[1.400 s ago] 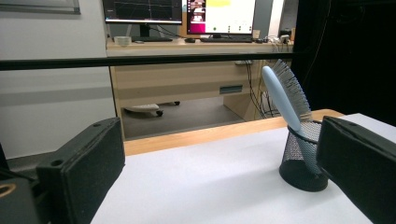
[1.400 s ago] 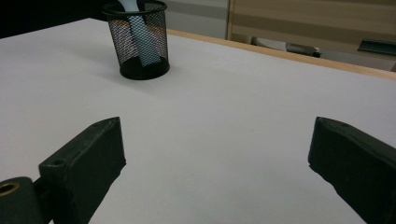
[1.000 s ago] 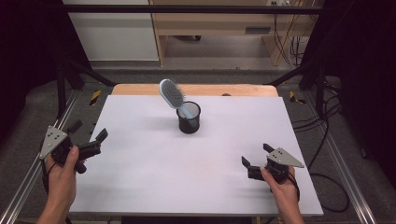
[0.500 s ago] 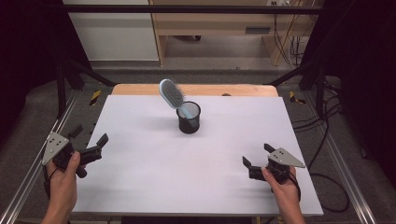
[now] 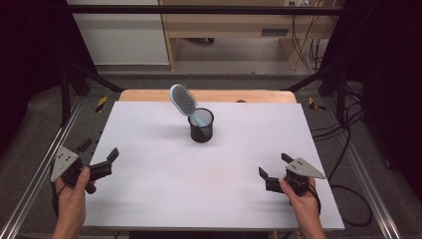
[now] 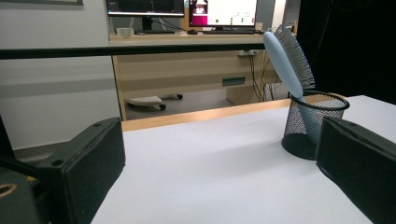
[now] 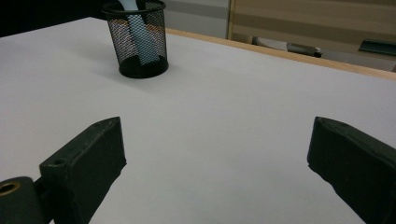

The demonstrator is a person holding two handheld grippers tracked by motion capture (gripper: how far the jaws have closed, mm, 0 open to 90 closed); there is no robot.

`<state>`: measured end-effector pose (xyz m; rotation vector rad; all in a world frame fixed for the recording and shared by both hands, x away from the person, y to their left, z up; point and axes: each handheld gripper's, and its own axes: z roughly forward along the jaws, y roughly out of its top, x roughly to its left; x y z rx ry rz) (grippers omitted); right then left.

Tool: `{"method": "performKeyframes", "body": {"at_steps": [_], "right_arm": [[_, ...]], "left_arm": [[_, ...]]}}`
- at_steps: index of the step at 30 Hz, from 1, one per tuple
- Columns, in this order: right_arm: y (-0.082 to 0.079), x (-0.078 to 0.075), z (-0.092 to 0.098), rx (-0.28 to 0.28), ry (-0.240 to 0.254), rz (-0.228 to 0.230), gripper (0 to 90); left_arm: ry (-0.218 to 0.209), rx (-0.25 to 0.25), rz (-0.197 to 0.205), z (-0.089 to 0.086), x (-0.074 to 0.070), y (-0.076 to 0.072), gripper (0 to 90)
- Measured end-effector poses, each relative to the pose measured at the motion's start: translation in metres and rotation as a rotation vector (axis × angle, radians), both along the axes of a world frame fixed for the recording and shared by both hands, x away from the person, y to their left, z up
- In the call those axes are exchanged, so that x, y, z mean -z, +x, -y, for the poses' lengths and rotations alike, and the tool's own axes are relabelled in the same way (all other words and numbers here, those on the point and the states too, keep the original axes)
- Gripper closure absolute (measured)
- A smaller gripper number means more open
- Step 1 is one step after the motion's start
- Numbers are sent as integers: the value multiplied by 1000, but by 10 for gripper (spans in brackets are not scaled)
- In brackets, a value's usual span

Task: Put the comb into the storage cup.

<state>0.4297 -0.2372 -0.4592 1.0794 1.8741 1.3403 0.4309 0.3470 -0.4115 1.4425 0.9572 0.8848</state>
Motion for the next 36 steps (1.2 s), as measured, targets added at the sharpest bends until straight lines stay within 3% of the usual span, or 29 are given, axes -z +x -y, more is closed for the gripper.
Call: {"method": "performKeyframes", "body": {"at_steps": [18,36], "right_arm": [[0,0,1,-4,-2,3,43],[0,0,1,-12,-3,-2,44]], "left_arm": [[-2,10,-5,11,13,0,13],[-4,59,-13,22,20,-2,13]]}}
